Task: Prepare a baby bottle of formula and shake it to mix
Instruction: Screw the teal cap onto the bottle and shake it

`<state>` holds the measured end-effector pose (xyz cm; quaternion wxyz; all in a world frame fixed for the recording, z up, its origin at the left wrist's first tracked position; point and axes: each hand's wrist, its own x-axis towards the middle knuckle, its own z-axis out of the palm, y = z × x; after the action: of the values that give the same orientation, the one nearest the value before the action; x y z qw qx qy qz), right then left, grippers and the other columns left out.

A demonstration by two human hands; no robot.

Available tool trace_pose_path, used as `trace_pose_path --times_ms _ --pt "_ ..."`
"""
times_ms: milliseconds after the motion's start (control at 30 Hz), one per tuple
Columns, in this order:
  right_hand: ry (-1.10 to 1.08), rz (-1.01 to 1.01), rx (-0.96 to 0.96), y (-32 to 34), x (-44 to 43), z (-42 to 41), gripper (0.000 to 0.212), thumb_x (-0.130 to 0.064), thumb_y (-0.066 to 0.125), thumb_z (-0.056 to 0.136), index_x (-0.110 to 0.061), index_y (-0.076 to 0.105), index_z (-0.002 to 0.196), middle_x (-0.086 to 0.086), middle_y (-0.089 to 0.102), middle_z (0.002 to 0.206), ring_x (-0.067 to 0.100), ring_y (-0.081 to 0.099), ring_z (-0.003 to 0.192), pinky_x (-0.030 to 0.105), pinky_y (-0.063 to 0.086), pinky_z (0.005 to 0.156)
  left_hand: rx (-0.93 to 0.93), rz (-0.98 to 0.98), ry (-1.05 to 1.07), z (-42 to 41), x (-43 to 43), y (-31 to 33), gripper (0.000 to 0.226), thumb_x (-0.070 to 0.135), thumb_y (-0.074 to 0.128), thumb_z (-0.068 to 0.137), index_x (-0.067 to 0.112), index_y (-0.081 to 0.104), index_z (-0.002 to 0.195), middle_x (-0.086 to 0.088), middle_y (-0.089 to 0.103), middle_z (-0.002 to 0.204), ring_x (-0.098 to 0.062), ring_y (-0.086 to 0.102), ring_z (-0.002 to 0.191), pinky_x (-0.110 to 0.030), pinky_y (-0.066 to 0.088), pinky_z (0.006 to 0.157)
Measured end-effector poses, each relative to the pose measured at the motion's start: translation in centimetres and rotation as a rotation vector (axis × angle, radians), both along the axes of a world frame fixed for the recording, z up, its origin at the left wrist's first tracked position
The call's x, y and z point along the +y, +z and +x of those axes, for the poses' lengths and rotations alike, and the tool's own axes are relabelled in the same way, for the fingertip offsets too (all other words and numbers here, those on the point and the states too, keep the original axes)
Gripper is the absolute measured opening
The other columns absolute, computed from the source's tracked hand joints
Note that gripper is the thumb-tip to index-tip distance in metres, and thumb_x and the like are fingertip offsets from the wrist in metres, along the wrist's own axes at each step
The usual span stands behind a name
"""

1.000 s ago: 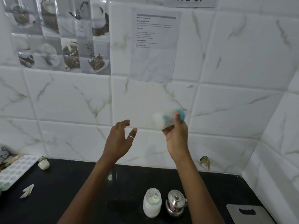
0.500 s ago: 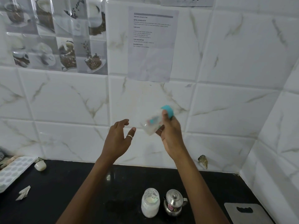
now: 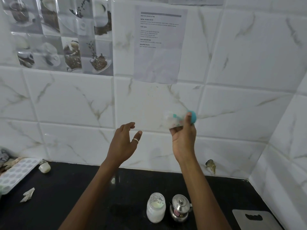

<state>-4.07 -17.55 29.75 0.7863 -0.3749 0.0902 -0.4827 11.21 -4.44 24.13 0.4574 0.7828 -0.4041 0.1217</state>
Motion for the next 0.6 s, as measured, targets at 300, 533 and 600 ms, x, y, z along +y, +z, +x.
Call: trace_pose_path --times_ms 300,533,600 --pt "-0.007 0.015 -0.027 0.1 0.0 0.0 0.038 -0.038 0.056 0.1 -0.015 0.059 0.131 0.004 0.075 0.119 0.022 0.072 0.112 0.04 0.06 0.092 -0.001 0.005 0.001 0.1 0.2 -0.1 0.052 0.045 0.055 0.098 0.019 0.046 0.142 0.005 0.058 0.134 -0.014 0.05 0.128 -0.026 0.038 0.101" --pt "0.058 -0.204 0.209 -0.9 0.9 0.3 0.047 -0.044 0.062 0.09 -0.019 0.059 0.131 0.004 0.072 0.122 0.023 0.07 0.114 0.039 0.06 0.089 0.003 0.003 0.004 0.2 0.1 0.1 0.052 0.043 0.057 0.097 0.019 0.047 0.142 0.005 0.058 0.134 -0.016 0.051 0.127 -0.027 0.039 0.101" --pt "0.024 -0.016 -0.011 -0.2 0.3 0.2 0.046 -0.041 0.059 0.096 -0.016 0.058 0.134 0.005 0.072 0.126 0.022 0.07 0.116 0.04 0.06 0.091 0.007 0.003 0.007 0.2 0.3 0.0 0.052 0.045 0.055 0.098 0.02 0.046 0.142 0.006 0.057 0.134 -0.014 0.049 0.128 -0.026 0.037 0.1"
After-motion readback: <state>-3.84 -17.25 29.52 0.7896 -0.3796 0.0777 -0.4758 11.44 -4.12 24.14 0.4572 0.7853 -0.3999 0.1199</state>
